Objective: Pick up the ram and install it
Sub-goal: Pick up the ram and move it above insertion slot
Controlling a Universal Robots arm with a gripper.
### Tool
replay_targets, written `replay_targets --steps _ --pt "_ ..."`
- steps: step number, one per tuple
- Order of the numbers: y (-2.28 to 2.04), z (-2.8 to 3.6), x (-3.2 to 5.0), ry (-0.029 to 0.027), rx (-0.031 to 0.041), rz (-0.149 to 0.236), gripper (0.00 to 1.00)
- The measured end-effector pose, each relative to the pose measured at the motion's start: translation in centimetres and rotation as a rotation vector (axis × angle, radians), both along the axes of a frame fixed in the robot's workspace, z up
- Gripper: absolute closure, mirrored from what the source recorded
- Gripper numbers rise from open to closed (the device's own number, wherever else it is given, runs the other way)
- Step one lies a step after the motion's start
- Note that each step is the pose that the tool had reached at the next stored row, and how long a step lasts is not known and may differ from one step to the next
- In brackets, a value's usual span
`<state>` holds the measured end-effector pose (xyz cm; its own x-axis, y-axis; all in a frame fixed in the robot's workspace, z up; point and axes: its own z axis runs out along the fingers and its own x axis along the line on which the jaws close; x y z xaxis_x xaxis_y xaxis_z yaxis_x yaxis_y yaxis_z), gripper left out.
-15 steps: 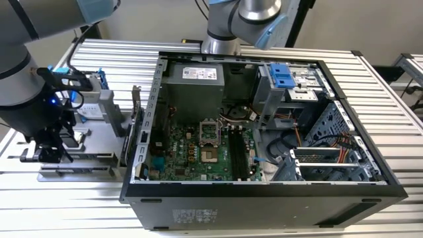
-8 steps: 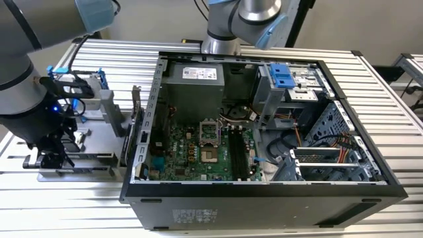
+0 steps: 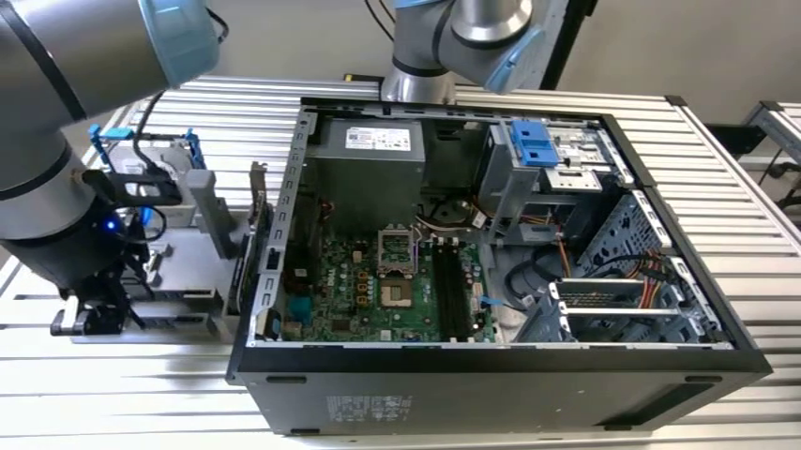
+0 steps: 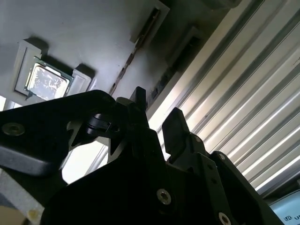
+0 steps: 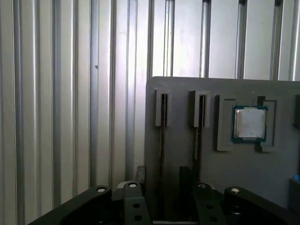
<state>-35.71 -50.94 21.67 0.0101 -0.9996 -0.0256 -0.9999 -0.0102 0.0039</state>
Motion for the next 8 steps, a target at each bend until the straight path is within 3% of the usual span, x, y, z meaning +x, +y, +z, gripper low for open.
replay_targets --steps 8 --pt "0.00 -1.47 0.07 0.0011 0.0000 -0.014 0.00"
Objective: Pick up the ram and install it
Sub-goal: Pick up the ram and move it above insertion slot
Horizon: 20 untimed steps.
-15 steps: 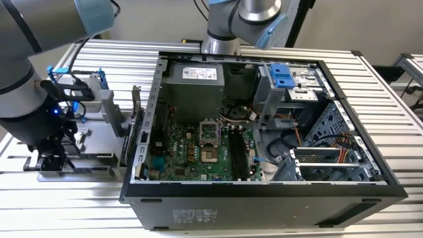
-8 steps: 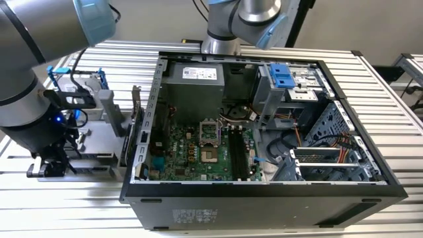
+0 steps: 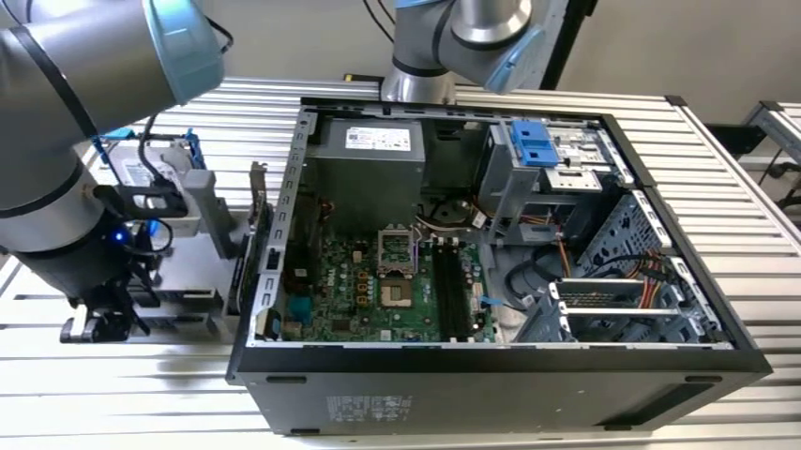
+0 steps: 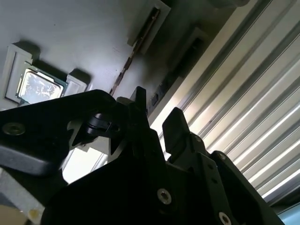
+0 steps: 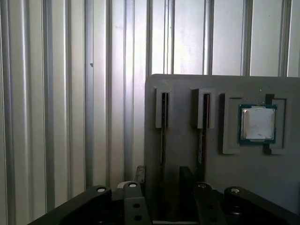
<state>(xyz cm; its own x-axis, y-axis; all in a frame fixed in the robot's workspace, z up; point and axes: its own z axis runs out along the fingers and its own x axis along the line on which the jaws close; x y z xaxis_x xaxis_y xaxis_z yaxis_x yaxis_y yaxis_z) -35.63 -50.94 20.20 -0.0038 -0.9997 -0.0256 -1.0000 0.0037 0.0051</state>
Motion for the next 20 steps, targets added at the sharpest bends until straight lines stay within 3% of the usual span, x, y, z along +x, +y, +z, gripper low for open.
replay_targets --steps 5,10,20 --pt "0.10 -0.60 0.15 0.0003 0.0000 -0.003 0.00" --pt "0.86 -0.83 0.15 0.0004 -0.0009 -0.003 0.00" --pt "0.62 -1.47 0.15 0.0003 -0.0008 -0.003 0.00"
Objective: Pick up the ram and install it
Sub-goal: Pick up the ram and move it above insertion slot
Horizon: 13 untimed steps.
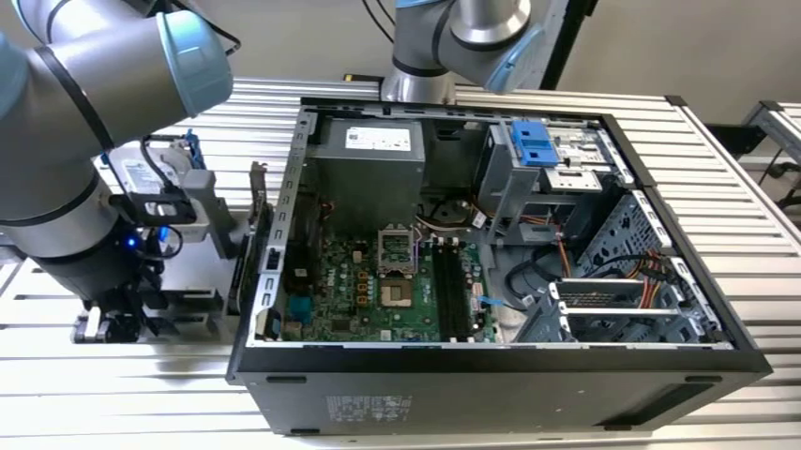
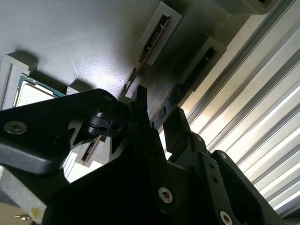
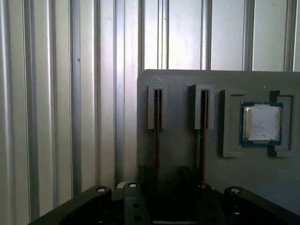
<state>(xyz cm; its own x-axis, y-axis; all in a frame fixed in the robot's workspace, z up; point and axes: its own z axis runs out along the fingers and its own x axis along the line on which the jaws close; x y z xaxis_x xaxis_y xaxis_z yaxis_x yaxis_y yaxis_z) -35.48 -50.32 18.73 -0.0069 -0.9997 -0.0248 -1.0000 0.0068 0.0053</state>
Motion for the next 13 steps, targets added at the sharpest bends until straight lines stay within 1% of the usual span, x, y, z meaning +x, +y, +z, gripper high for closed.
replay_targets --steps 10,11,13 --pt "-0.02 -0.02 0.00 0.0001 0.0000 0.000 0.00" --pt "-0.03 -0.02 0.00 0.0001 -0.0001 0.000 1.00" --pt "-0.03 -0.03 0.00 0.0001 0.0000 0.000 1.00"
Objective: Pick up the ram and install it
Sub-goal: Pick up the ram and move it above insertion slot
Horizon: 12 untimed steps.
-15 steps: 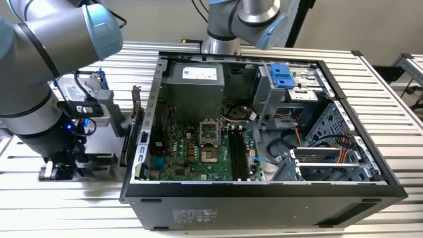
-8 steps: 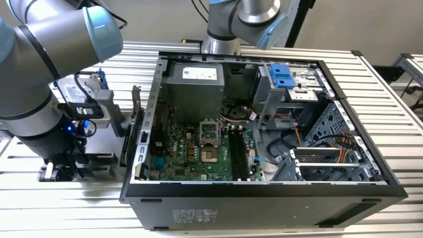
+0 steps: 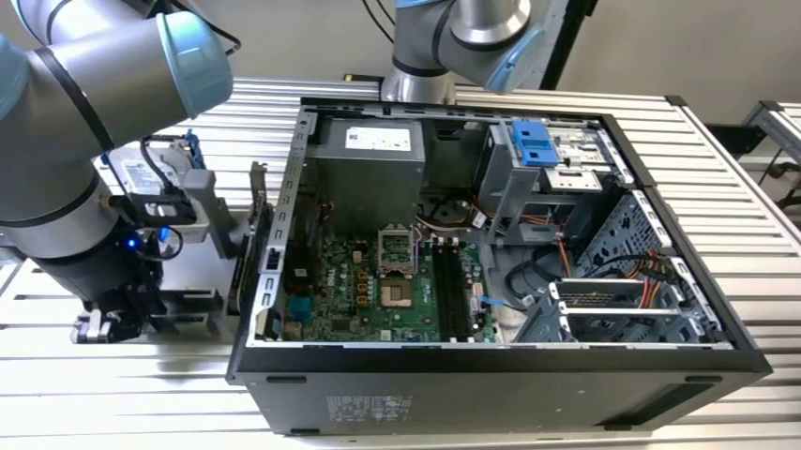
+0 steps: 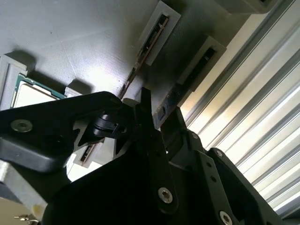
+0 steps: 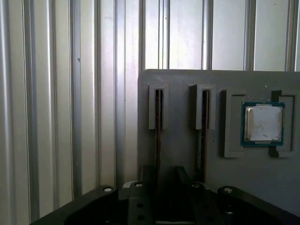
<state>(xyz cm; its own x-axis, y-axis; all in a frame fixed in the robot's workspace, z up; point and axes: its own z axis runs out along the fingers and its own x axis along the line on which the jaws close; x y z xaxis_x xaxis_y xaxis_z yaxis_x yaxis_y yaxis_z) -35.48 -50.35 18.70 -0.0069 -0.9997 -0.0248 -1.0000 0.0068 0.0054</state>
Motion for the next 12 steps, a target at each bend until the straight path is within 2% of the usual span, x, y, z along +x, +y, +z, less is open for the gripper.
replay_targets --steps 12 --pt "-0.02 -0.03 0.00 0.0000 0.0000 0.000 1.00"
